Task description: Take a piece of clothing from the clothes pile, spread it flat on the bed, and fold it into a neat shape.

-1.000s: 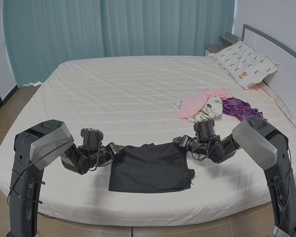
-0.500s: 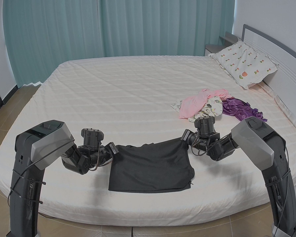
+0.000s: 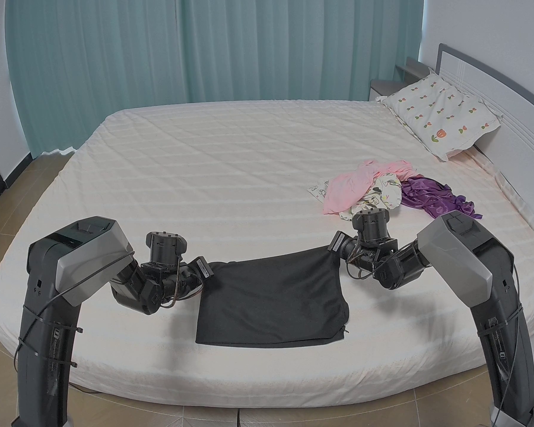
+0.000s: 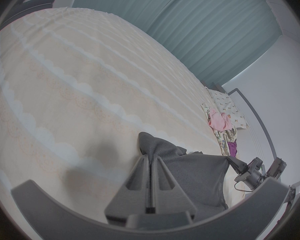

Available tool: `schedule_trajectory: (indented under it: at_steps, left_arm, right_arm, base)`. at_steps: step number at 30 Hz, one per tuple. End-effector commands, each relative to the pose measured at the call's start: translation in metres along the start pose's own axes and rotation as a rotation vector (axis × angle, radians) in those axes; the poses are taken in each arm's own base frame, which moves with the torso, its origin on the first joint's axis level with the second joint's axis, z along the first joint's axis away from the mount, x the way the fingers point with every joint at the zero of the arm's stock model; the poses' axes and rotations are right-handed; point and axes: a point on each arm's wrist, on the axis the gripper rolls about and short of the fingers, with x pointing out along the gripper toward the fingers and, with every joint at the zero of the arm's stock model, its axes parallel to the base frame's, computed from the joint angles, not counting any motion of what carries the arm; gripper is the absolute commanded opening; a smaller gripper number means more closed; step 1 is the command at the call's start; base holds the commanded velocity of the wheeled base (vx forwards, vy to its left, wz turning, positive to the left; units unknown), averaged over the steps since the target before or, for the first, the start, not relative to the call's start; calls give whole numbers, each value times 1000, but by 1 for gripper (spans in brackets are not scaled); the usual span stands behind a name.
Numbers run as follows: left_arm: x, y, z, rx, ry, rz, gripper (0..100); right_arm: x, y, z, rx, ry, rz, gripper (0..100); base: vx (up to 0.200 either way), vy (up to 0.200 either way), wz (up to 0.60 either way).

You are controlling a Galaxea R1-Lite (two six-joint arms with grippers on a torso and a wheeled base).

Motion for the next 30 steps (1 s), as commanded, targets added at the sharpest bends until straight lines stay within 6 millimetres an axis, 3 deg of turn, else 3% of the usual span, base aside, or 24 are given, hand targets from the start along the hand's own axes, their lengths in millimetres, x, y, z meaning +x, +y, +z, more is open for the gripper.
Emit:
schedule_trajectory:
  at_steps: [1,2,9,11,14,15,16,22,25,30]
  left_arm:
    - [0,0,0,-1,2,0,0]
    - [0,0,-1,-1,3,1,100]
    - [-1,0,1,-4,-5,-5,100]
    - [-2,0,0,-6,-3,-3,100]
    - [-9,-2,3,-17,-3,-12,100]
    - [-9,-2,3,-17,-3,-12,100]
    - [-14,-4,4,-22,-14,-28,100]
    - [-34,-9,-2,-28,-32,-132,100]
    - [-44,-10,-2,-26,6,-160,100]
    - [-56,-6,-21,46,130,-199,100]
  right_arm:
    - [0,-1,-3,-2,9,-4,100]
    - [-2,-1,-3,-3,10,-5,100]
    - [-23,-5,12,0,12,-33,100]
    - [-35,-7,18,8,11,-43,100]
    - [-77,-13,24,19,47,-73,100]
    - [-77,-13,24,19,47,-73,100]
    - [-97,-16,20,20,73,-90,100]
    - [-144,-31,-2,136,102,-128,100]
    - [-153,-36,-8,159,106,-126,100]
    - [-166,-50,-26,170,147,-154,100]
  base:
    - [0,0,0]
    - [0,0,0]
    - [0,0,0]
    - [0,0,0]
    - [0,0,0]
    - [0,0,0]
    - [0,0,0]
    - [0,0,0]
    - [0,0,0]
    - [0,0,0]
